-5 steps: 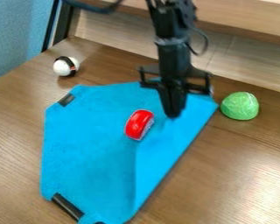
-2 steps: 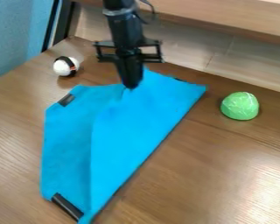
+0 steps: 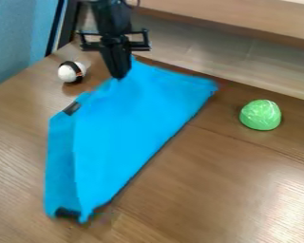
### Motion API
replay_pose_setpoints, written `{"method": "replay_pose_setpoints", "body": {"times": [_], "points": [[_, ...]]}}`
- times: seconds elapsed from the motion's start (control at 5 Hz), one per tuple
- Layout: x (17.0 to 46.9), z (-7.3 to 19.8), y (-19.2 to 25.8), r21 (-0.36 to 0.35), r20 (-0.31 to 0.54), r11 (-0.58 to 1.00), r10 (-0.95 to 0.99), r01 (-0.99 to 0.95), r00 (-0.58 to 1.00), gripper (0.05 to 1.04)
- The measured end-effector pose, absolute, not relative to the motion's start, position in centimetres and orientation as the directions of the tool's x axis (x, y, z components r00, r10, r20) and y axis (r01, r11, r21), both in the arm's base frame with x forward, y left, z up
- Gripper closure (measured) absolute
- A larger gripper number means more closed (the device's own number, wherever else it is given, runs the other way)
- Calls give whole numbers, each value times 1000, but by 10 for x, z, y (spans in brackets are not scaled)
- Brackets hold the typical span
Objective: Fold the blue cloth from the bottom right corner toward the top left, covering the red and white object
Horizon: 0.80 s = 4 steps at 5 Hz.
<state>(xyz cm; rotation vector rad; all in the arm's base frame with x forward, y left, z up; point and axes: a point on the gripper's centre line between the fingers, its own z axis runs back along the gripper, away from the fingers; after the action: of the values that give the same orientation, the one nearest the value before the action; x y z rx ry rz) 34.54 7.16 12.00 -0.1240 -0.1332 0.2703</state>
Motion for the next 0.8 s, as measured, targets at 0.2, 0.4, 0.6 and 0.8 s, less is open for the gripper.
{"method": "replay_pose_setpoints", "body": {"times": [0.2, 0.4, 0.6, 0.8], "points": [[346, 116, 82, -119, 106, 960, 266, -253, 958, 1025], [346, 112, 98, -106, 101, 956, 285, -274, 953, 1025], [346, 99, 104, -88, 76, 956, 288, -281, 955, 1025], [344, 92, 106, -76, 75, 956, 288, -283, 955, 1001]]}}
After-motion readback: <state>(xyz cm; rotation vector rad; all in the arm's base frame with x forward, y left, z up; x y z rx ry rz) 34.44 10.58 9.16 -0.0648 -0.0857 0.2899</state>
